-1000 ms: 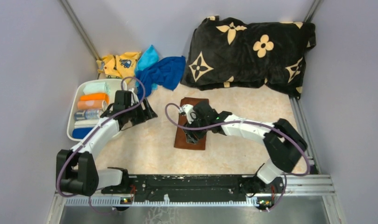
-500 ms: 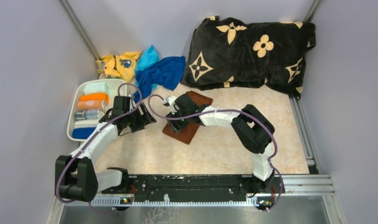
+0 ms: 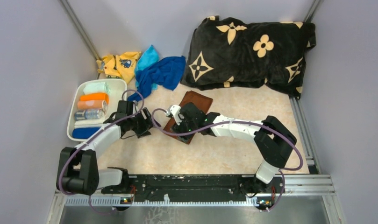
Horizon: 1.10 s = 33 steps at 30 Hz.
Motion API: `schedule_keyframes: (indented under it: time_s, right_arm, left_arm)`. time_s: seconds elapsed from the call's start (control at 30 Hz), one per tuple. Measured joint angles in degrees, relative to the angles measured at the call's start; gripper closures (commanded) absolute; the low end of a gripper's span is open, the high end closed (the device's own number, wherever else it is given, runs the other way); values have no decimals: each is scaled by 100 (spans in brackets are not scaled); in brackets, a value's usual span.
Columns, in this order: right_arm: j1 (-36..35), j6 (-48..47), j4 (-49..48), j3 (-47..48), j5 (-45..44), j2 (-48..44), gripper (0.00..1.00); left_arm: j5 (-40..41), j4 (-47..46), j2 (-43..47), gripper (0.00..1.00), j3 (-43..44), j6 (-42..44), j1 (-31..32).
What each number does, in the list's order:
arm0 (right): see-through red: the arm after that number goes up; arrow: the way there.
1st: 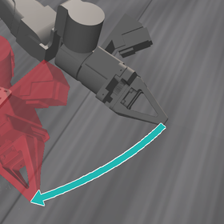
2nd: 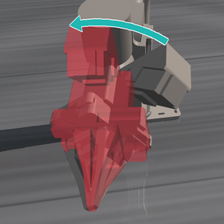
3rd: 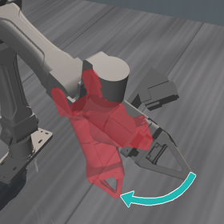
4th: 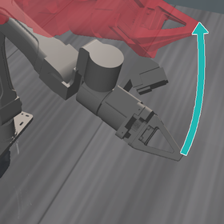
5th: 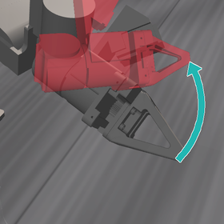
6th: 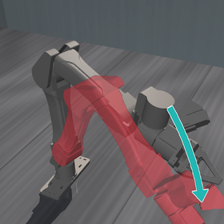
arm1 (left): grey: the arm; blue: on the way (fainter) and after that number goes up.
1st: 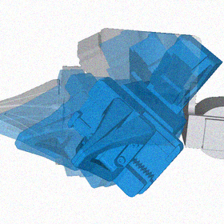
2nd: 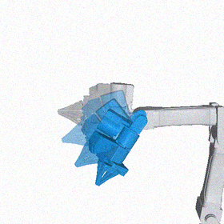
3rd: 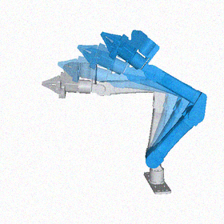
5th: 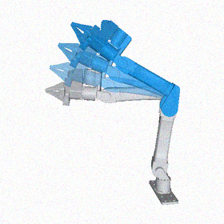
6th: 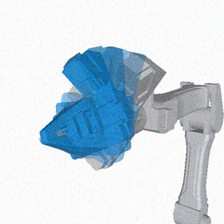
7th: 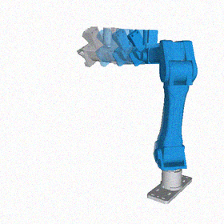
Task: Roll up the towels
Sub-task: Roll the towel at the center of the board.
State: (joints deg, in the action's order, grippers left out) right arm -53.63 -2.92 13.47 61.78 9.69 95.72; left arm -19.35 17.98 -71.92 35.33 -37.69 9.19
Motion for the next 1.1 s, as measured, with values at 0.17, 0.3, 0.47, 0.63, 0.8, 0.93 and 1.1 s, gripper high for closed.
schedule_keyframes:
  time_s: [0.17,0.3,0.47,0.63,0.8,0.93,1.1]
  right_arm:
    - [-372,-59,-24,-227,-310,-11,48]
    - [-490,-125,-66,-256,-579,199,49]
    - [-560,-225,-44,-256,-883,514,49]
    - [-723,-330,-74,-269,-1226,603,54]
    - [-820,-291,-168,-289,-1539,627,77]
    - [-774,-179,-271,-321,-1593,625,92]
    - [-531,157,-546,-472,-1123,540,100]
  left_arm:
    - [-81,-271,-260,24,-4,-225,168]
    - [-122,-450,-404,25,-17,-378,251]
    - [-125,-597,-573,27,-22,-542,400]
    - [-120,-699,-675,28,-72,-743,557]
    - [-105,-780,-691,28,-245,-1060,726]
    - [-101,-896,-664,28,-317,-1357,785]
    - [-79,-944,-538,28,-461,-1742,881]
